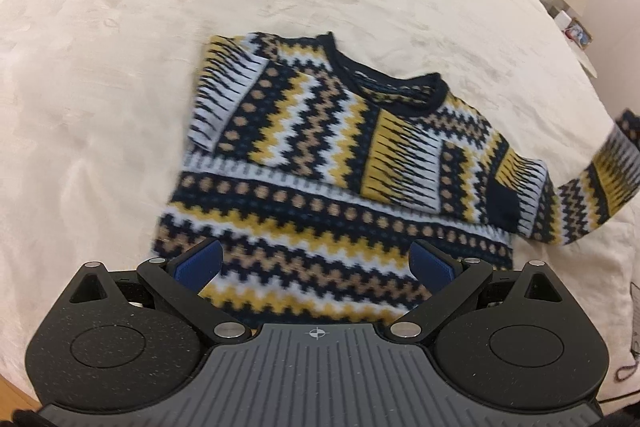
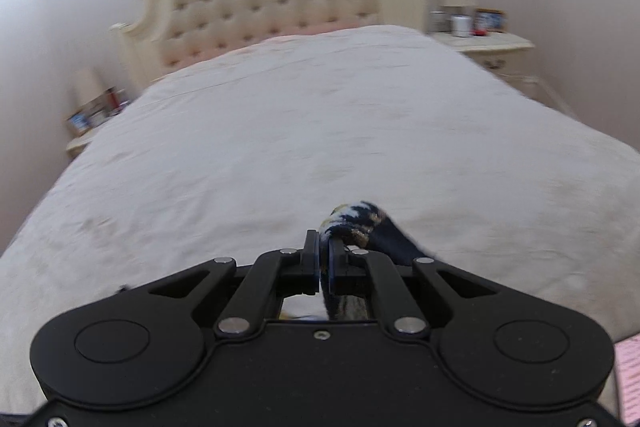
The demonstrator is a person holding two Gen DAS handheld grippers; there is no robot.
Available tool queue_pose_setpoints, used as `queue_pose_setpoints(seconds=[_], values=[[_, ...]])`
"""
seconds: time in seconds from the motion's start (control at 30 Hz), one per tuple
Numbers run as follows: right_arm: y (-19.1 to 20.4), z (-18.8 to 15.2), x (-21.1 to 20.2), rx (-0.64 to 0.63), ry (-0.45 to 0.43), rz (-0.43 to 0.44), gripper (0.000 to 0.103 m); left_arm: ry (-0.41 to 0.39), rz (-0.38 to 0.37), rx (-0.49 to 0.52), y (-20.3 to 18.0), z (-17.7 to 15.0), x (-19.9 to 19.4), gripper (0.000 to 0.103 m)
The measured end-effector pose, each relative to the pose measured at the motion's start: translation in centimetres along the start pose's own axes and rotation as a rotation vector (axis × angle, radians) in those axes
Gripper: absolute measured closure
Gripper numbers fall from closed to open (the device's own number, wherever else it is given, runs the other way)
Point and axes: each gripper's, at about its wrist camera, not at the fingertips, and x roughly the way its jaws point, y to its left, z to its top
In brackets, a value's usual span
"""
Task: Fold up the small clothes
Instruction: 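Carry the sleeve across the body with the right gripper and release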
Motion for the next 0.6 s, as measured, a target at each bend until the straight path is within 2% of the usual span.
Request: queue_pose_setpoints(seconds=[0.23,0.6], values=[[7.8,-2.8,3.2,-0.088,0.070,0.129,0.093,0.008,0.000,0.010,3.4,1.4,-0.1,0.002],[17.9,-10.7,7.6,-0.169,0.219,0.211,0.093,0.030,0.012,0.038,8.3,3.2,0.4,0.002]])
